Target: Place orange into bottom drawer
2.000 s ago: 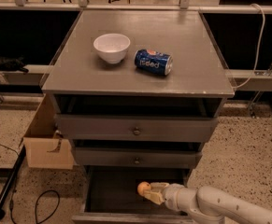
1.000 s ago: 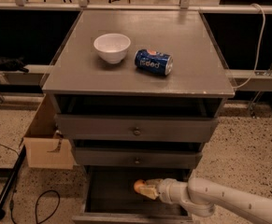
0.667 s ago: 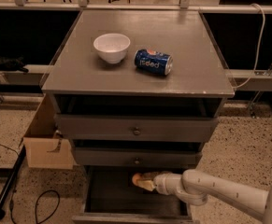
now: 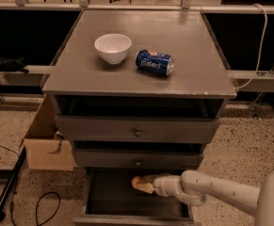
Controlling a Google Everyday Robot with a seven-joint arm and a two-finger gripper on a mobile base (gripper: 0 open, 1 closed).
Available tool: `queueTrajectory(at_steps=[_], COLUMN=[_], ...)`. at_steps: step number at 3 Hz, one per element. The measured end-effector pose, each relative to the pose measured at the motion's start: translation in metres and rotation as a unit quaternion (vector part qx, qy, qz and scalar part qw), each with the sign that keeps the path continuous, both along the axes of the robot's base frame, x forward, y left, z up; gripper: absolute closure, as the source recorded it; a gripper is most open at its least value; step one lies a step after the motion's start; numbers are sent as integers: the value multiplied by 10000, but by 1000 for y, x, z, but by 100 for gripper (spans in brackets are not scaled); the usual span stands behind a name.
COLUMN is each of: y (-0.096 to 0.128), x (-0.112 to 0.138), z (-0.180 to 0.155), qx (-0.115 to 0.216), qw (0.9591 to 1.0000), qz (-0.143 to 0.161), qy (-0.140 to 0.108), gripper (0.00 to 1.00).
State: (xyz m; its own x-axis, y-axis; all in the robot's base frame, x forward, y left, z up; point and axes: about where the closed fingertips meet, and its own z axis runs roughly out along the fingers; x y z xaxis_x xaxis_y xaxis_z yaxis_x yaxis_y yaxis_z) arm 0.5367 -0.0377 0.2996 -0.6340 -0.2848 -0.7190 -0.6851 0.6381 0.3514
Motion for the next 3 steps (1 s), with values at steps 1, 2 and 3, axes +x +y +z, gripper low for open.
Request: queueTrajectory(at_steps=[1, 2, 3], y=[1, 0, -5], x=[2, -13, -29], z=[-22, -46, -72], qx=[-75, -135, -200], qw=[9998, 9992, 9980], qz=[21, -12, -83], qy=[197, 380, 588], gripper=[100, 100, 100])
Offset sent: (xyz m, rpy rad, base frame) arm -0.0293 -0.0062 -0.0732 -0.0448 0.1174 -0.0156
